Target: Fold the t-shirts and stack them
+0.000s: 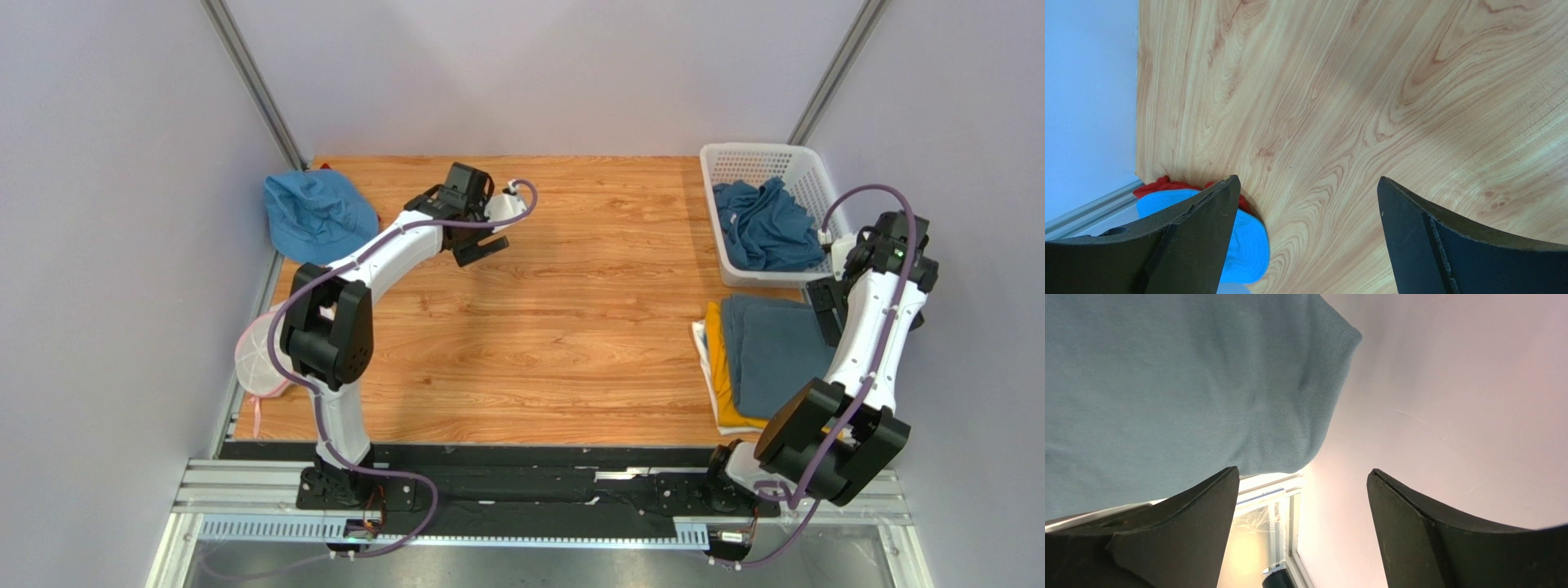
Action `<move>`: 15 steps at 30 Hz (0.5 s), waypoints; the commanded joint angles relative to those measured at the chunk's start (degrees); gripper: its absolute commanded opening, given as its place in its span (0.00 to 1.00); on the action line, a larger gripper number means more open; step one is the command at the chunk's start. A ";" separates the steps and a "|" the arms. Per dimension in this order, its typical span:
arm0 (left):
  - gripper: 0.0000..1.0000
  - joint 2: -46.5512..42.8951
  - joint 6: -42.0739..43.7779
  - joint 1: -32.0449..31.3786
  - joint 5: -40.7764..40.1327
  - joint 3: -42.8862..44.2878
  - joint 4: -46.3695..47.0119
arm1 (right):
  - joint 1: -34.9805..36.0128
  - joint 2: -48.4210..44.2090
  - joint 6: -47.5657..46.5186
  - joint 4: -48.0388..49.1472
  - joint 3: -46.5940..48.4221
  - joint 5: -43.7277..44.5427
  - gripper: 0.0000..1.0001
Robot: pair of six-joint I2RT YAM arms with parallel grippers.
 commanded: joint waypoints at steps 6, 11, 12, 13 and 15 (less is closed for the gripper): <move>0.91 -6.46 -1.43 -0.39 0.45 -2.57 1.96 | -0.27 1.36 1.38 4.73 -6.23 -5.49 0.82; 0.91 -8.92 -2.14 -0.39 0.28 -4.59 2.40 | -0.27 6.55 1.56 10.37 -10.28 -6.81 0.82; 0.91 -9.27 -2.14 -0.39 0.19 -5.38 2.40 | -0.27 8.21 1.65 11.50 -10.81 -6.90 0.81; 0.91 -10.23 -2.22 -0.39 0.10 -5.82 2.49 | -0.27 8.92 1.65 12.21 -11.60 -6.99 0.81; 0.91 -10.85 -2.14 -0.39 -0.25 -7.13 2.66 | -0.36 9.72 1.47 13.70 -12.39 -7.08 0.81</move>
